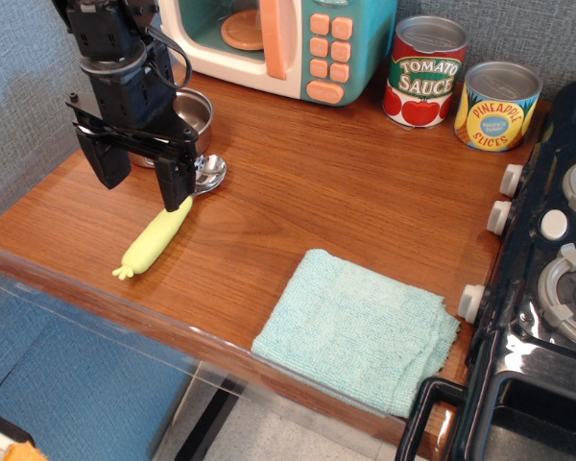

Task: PLACE THE MASHROOM NEAR OWEN

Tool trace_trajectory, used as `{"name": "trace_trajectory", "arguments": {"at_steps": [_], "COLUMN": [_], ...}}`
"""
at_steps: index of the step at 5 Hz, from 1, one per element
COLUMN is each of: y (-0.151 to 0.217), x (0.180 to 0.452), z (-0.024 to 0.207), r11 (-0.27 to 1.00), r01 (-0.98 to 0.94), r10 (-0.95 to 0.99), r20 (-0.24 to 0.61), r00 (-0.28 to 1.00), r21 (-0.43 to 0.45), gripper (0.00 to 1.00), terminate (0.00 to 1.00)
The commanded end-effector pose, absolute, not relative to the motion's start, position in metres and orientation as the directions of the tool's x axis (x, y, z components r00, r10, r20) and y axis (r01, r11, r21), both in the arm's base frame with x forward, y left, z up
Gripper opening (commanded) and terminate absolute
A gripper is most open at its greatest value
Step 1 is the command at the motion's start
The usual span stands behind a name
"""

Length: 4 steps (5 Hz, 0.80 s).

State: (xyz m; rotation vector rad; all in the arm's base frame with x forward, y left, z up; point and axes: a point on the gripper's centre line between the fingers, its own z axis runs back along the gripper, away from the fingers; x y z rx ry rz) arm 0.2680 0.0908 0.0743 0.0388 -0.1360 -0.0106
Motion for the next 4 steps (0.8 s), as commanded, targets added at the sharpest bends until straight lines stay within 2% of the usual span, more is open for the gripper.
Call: {"name": "trace_trajectory", "arguments": {"at_steps": [1,2,3,4], "y": [0.091,0.11,0.133,0.165], "x": [0.268,0.285,0.329,0.369], "z": [0.074,0.085,0.123,0.142], "r11": [0.999,0.993,0.976,0.952], "r01": [0.008,-0.09,-0.217,-0.306], "r10": [-0.013,0.077,0.2,0.298], "r20": [0.135,0.162,0.273,0.325], "r00": [0.991,0.984,0.941,0.898], "r21": [0.039,0.075,0.031,-0.025], "gripper": [1.0,1.0,1.0,1.0], "terminate": [0.0,0.0,0.0,0.0]}}
